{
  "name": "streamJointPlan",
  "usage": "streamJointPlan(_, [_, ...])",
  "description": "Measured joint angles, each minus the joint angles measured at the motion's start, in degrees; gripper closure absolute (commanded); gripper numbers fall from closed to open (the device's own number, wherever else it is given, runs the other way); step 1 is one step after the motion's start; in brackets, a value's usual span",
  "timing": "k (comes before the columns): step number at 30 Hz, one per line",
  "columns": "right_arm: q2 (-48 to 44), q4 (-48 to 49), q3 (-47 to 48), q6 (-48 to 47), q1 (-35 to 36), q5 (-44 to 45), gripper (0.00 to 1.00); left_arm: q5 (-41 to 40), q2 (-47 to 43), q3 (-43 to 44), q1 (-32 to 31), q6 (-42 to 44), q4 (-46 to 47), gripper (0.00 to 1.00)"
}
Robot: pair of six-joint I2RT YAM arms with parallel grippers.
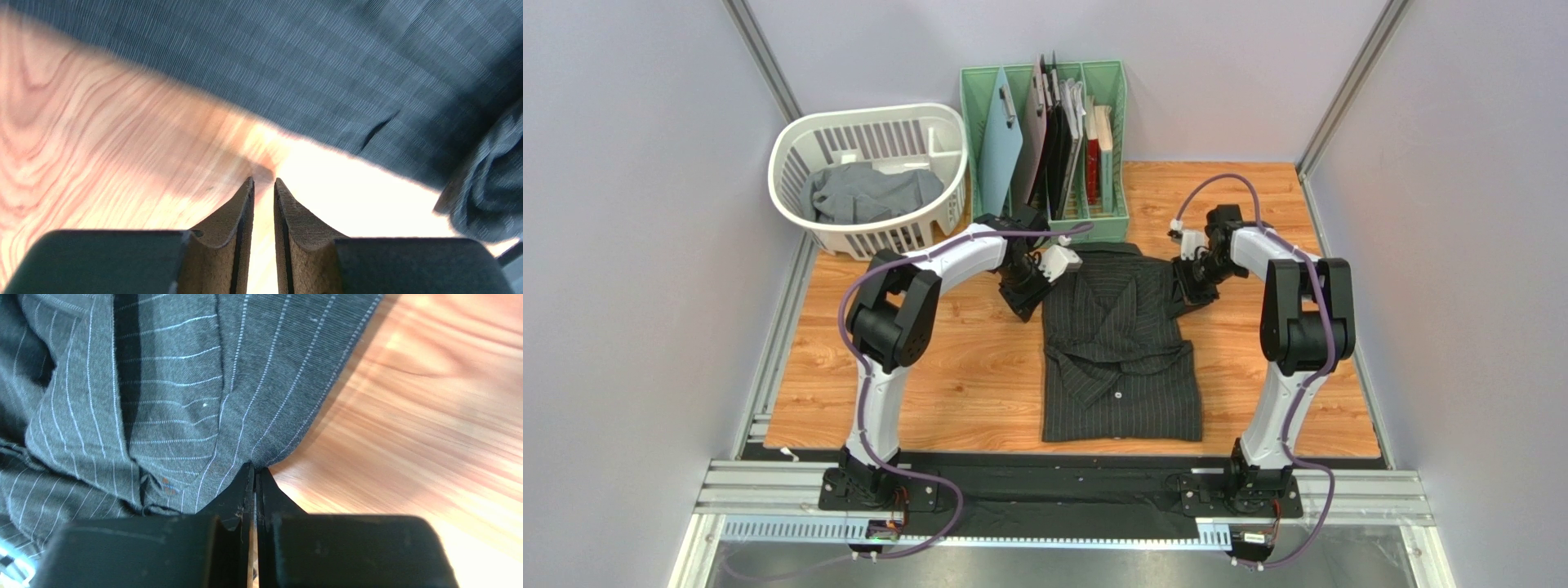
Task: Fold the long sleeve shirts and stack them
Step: Fold the shirt
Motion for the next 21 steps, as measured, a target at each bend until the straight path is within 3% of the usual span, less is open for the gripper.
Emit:
streamJointPlan(2, [0.0, -0.1, 0.5, 0.2, -0.8, 0.5, 0.72, 1.3, -0.2, -0.1, 1.1, 0.2, -0.2, 0.7])
streamJointPlan(3, [0.0, -0.3, 1.0, 0.2, -1.3, 0.9, 0.68, 2.1, -0.7, -0.5, 1.7, 0.3, 0.0, 0.62])
streamJointPlan(7, [-1.7, -1.7, 2.4, -2.0, -2.6, 1.2, 0.54, 7.8, -6.3, -5.3, 3.3, 1.7, 1.0, 0.44])
streamJointPlan(11, [-8.6, -6.2, 0.4, -8.1, -4.5, -1.2, 0.39, 14.7, -17.7, -12.9, 3.1, 3.1, 2.8, 0.29])
streamJointPlan(16, [-18.0, -13.3, -4.6, -20.1, -7.7, -3.6, 0.42, 18.4, -27.3, -18.0, 0.4, 5.6, 6.7, 0.26])
streamJointPlan(21, [-19.5, -17.7, -11.1, -28.4, -7.9, -3.2, 0.5, 16.0, -30.1, -23.8, -6.6, 9.8, 11.2, 0.35])
